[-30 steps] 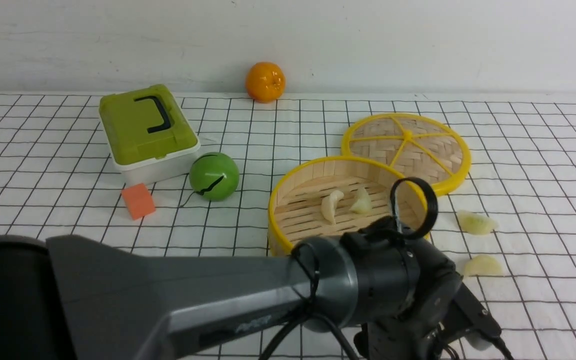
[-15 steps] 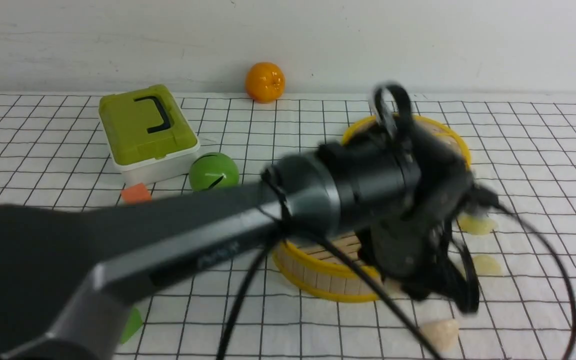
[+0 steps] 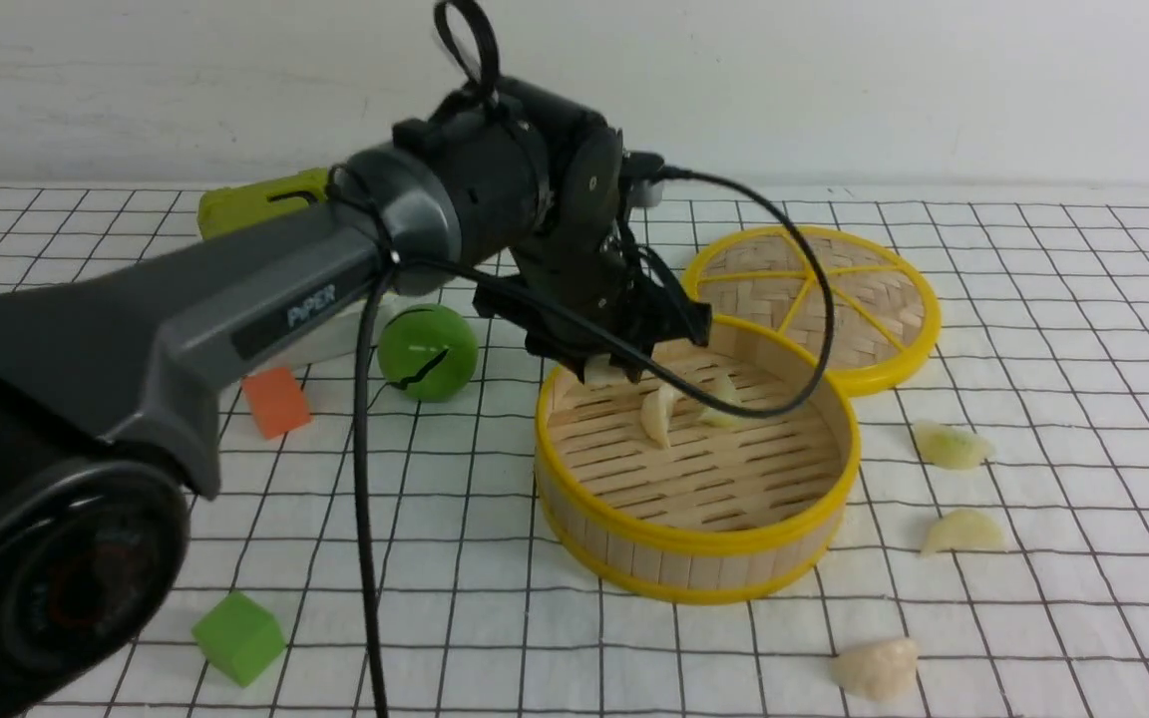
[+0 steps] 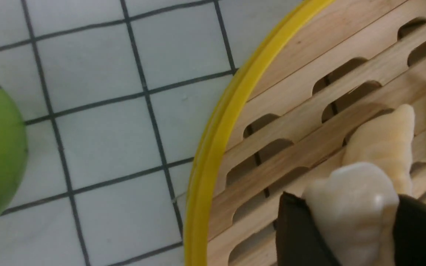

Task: Put the dumplings into the steamer on the table with the white tablecloth.
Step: 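Place the dumpling into the bamboo steamer basket with the left gripper, then reach for and grasp a dumpling lying on the table beside the steamer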

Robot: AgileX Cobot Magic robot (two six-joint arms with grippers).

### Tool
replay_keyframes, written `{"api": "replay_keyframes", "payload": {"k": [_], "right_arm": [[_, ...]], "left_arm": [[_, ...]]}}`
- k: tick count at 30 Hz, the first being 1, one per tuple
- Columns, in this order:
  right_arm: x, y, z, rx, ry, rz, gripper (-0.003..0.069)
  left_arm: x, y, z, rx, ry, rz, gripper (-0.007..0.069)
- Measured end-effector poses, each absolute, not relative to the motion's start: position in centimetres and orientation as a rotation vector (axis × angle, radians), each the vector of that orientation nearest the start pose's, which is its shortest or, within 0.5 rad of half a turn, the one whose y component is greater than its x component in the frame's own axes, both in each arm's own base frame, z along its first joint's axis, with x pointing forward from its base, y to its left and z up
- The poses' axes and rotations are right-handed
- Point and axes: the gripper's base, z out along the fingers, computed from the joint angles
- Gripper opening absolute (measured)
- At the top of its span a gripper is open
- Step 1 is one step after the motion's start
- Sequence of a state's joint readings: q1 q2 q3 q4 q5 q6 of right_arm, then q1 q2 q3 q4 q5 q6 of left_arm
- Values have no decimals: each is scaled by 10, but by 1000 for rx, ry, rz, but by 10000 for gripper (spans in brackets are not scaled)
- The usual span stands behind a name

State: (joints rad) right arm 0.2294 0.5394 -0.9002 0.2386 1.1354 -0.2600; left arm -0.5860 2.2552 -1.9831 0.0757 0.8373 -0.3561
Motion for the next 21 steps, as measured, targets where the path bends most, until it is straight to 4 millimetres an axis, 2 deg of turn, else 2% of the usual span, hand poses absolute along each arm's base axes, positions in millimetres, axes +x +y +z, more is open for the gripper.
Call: {"api": "replay_keyframes", "payload": {"k": [5,8,14,16,17,18,21], "right_arm": [[80,39,364,-525,2328,311,146],[96,43,357,-531,2402,315,146],[122,49,346,-526,2484,320,146],[129,50,342,-524,2504,322,147],[134,52,339,-522,2521,326,147],[138,53,337,-519,2537,332,147],[154,58,327,-509,2593,362,147]], "left_arm": [[427,-277,207,349,2593,-243,404],[424,-274,217,354,2611,-214,446],[409,-261,272,374,2597,-176,422],[398,-253,302,397,2568,-174,384],[394,-251,310,403,2560,-174,372],[386,-245,329,410,2536,-181,345],[370,-235,355,432,2511,-181,274]]}}
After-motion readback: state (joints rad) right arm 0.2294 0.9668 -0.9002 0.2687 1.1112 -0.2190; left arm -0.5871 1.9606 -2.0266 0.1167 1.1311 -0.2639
